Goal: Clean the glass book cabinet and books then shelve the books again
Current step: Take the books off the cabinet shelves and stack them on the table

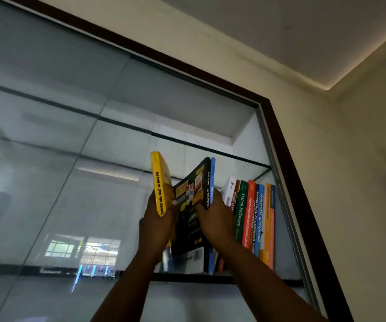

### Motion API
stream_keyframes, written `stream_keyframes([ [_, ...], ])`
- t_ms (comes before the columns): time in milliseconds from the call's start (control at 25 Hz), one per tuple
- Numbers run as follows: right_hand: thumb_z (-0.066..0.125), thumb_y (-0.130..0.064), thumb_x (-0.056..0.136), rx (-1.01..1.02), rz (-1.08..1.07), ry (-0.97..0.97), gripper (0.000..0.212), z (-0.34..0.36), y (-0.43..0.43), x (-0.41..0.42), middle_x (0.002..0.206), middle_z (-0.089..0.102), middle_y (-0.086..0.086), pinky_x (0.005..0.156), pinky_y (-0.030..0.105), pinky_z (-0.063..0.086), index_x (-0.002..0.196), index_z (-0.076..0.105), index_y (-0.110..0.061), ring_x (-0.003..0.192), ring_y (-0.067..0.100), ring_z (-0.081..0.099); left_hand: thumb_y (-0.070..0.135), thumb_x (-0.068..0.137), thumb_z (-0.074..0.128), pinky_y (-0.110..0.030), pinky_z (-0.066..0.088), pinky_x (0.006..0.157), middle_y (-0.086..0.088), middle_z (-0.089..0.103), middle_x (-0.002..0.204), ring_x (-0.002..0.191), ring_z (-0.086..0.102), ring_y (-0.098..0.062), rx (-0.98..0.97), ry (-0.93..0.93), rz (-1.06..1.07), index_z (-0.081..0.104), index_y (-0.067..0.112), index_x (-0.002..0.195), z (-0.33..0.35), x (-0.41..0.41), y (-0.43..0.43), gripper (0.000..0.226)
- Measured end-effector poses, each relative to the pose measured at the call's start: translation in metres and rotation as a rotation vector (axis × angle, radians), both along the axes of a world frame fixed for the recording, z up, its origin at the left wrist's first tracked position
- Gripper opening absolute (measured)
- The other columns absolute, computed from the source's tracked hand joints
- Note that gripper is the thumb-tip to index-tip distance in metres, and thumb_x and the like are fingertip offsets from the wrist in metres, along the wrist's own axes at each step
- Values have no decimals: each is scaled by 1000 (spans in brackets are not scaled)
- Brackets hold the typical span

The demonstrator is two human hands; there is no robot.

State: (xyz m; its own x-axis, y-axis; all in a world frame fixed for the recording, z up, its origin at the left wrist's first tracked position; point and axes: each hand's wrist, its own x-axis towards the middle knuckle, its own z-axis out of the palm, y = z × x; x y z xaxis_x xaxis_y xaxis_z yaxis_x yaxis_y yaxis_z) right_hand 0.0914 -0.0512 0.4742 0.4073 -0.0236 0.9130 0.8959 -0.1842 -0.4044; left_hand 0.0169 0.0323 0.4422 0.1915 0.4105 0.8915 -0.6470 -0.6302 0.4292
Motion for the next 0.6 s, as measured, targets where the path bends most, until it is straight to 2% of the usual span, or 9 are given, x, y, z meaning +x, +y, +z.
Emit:
stream_keyframes([
  [80,53,-25,92,22,41,-31,41,1,-20,-16,111,63,11,84,43,52,131,44,-16,97,27,62,33,93,50,-8,37,62,1,57,114,90,54,-10,103,21,41,37,21,139,5,-23,-12,50],
  [160,54,-27,92,21,31,-53,40,0,-46,-36,111,62,9,84,39,52,129,46,-16,97,26,61,32,93,50,-13,42,67,1,57,114,85,53,-5,174,32,78,37,20,139,7,-52,-34,49],
  [240,53,-29,92,29,5,-94,40,-6,-79,-61,112,62,9,80,32,49,129,46,-15,97,26,60,31,94,50,-22,45,78,-4,58,124,95,55,-10,210,28,108,37,20,139,4,-86,-62,49],
  [360,50,-34,93,20,-55,-131,37,-23,-134,-104,105,63,10,75,34,49,124,49,-14,93,27,60,31,93,52,-28,47,80,-4,57,128,102,56,-16,222,41,161,36,23,140,-8,-143,-99,50],
  [520,54,-33,92,-90,72,-72,29,-70,-194,-150,89,61,4,60,24,43,114,58,-15,75,17,57,27,93,53,-42,51,89,-3,59,121,104,61,-25,175,180,170,39,27,137,-53,-214,-147,47],
  [600,56,-33,91,-154,127,-20,30,-115,-211,-170,87,62,2,61,24,45,117,58,-18,74,17,58,27,92,54,-42,52,86,-2,61,116,100,63,-24,140,270,197,41,26,135,-92,-249,-169,45],
])
